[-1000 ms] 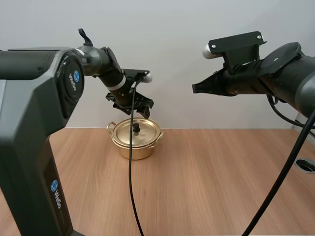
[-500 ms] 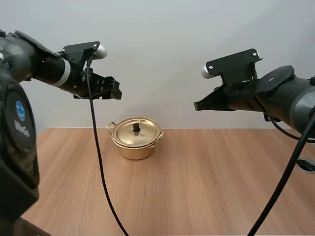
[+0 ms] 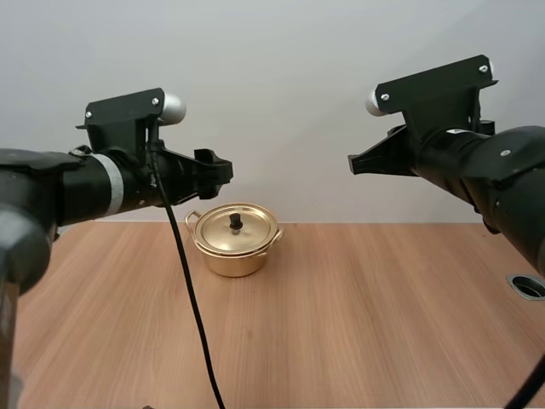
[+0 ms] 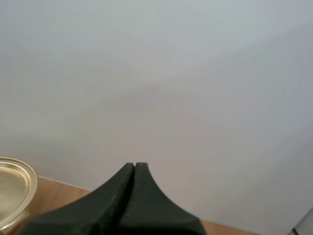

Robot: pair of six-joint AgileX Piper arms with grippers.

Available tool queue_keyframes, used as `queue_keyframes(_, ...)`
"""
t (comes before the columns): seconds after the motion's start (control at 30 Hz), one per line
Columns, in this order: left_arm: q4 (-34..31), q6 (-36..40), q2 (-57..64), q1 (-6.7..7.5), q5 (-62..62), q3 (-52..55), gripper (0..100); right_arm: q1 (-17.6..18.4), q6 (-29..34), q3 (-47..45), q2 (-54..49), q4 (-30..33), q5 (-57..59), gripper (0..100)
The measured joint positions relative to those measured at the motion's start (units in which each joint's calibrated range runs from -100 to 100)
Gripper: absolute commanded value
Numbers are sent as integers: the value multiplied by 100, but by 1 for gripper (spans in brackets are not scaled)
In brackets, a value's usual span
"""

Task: Open the pot, put the car inside, and close it

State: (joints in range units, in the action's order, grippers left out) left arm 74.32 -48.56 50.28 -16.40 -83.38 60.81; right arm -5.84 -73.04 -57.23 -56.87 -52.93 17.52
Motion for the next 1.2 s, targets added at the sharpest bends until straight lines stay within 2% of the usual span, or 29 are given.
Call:
queue_keyframes(0.17, 91, 688, 940, 577, 1297, 743, 100, 0, -11, -726, -778, -28, -198, 0)
queue_keyframes(0.27, -255, 1120, 1493, 912, 2095, 1209, 100, -78, -11, -1221, -1318, -28, -58, 0)
queue_keyframes(0.37, -760, 1557, 2046, 1170, 2872, 1780, 100, -292, -11, -1645, -1757, -28, 366, 0)
queue_keyframes(0.43, -1117, 1865, 2442, 1240, 3353, 2199, 100, -415, -11, -1908, -1983, 4, 435, 0)
queue_keyframes(0.53, -1619, 2299, 2999, 1243, 4192, 2789, 100, -492, 143, -2393, -2186, 156, 435, 0)
queue_keyframes(0.7, -2484, 3049, 3494, 1243, 5185, 3701, 100, -492, 750, -3150, -2186, 139, 445, 0)
queue_keyframes(0.9, -3479, 3919, 3503, 1322, 5681, 3919, 100, -492, 937, -3789, -2186, -2, 1025, 0)
queue_keyframes(0.97, -3838, 4229, 3503, 1347, 5412, 3919, 77, -492, 937, -3869, -2186, 23, 1335, 0)
queue_keyframes(1.0, -3903, 4293, 3503, 1347, 5370, 3919, 69, -492, 937, -3877, -2186, 23, 1335, 0)
queue_keyframes(1.03, -4191, 4490, 3503, 1363, 5322, 3919, 48, -492, 937, -3899, -2186, 83, 1568, 0)
queue_keyframes(1.07, -4380, 4575, 3503, 1365, 5322, 3919, 36, -469, 937, -3899, -2220, 259, 1971, 0)
queue_keyframes(1.1, -4559, 4637, 3523, 1383, 5343, 3919, 20, -393, 937, -3899, -2307, 353, 2182, 0)
queue_keyframes(1.17, -4911, 4662, 3633, 1470, 5326, 3919, 0, -215, 937, -3899, -2574, 662, 2324, 0)
queue_keyframes(1.2, -5089, 4662, 3740, 1515, 5326, 3919, 0, -126, 959, -3899, -2757, 807, 2297, 0)
